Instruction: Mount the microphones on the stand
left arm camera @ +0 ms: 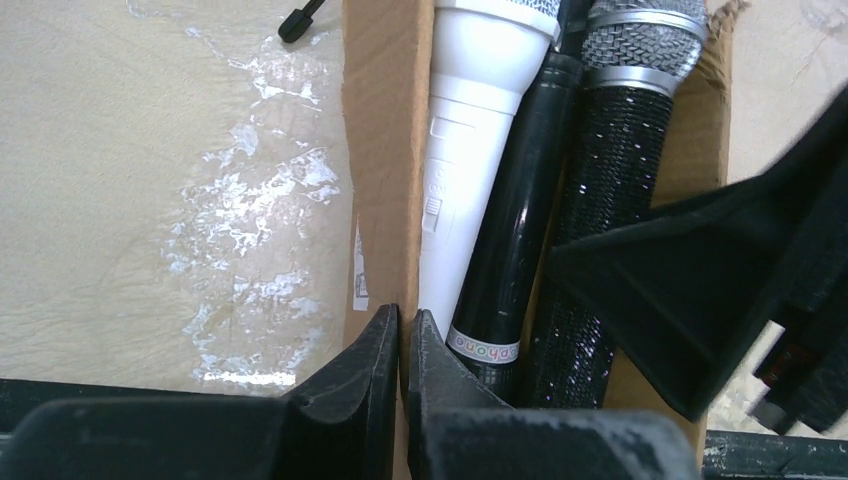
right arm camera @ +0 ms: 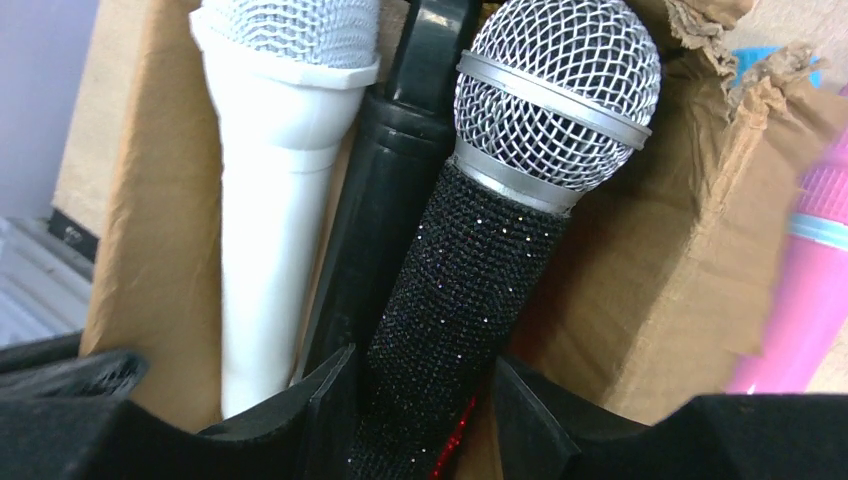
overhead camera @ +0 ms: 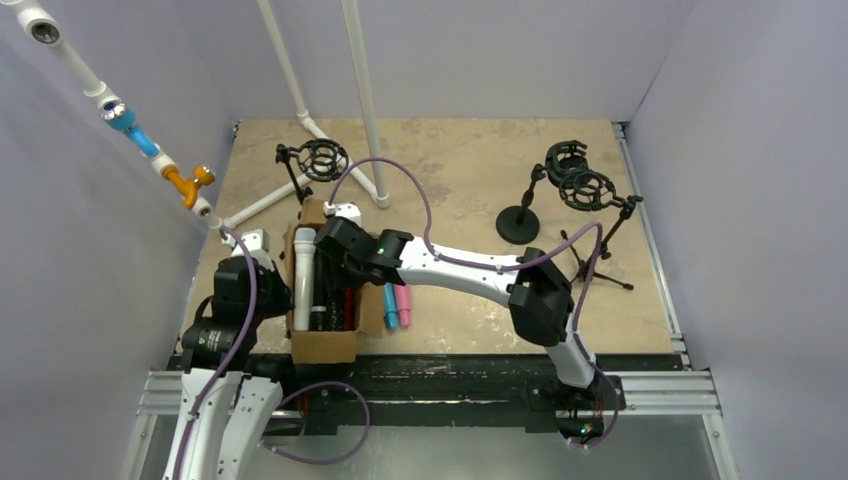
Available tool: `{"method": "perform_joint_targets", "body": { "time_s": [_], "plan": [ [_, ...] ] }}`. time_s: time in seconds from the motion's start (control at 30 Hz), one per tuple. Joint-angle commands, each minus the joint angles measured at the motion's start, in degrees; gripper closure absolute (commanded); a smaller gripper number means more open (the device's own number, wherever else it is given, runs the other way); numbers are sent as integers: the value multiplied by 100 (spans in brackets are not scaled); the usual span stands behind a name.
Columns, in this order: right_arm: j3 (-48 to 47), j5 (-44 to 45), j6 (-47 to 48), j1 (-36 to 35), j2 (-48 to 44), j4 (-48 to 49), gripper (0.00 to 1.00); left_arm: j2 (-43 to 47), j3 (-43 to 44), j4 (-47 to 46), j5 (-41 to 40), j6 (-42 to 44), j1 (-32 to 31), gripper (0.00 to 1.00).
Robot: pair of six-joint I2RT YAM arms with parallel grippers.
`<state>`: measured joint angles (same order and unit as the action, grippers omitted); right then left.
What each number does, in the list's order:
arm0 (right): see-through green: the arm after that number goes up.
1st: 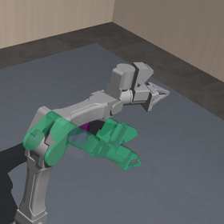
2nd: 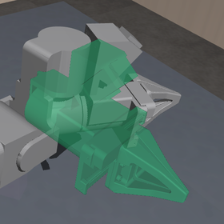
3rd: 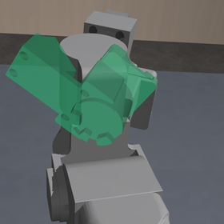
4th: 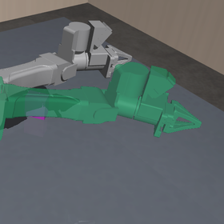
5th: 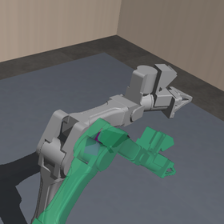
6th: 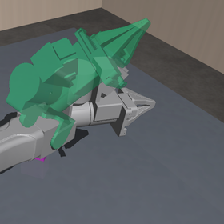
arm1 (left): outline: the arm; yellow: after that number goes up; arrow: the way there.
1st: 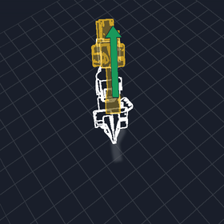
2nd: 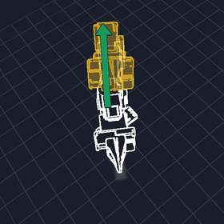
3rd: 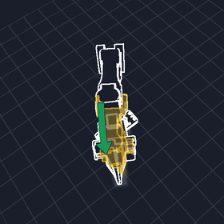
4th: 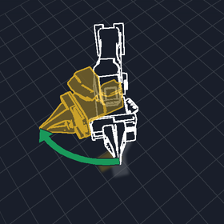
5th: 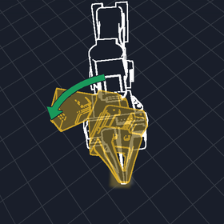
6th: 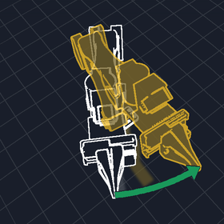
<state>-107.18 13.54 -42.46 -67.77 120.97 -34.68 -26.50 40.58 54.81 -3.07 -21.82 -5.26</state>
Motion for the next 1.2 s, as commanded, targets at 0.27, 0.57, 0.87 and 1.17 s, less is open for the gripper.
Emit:
{"method": "perform_joint_targets", "body": {
  "time_s": [0.27, 0.57, 0.87, 1.17],
  "plan": [
    [833, -885, -219, 139, -1634, 1108, 89, 31, 157, -710, -113, 27, -10, 100],
    [2329, -1329, 76, 1227, -3021, 1100, 91, 23, 196, -637, -275, 38, -10, 100],
    [4033, -1293, 775, 2267, -3301, 1090, 92, -46, 188, -653, -215, 21, -10, 100],
    [4000, -1284, 866, 2316, -2191, 1706, 94, -56, 195, -641, -221, 28, -10, 100]
  ]
}}
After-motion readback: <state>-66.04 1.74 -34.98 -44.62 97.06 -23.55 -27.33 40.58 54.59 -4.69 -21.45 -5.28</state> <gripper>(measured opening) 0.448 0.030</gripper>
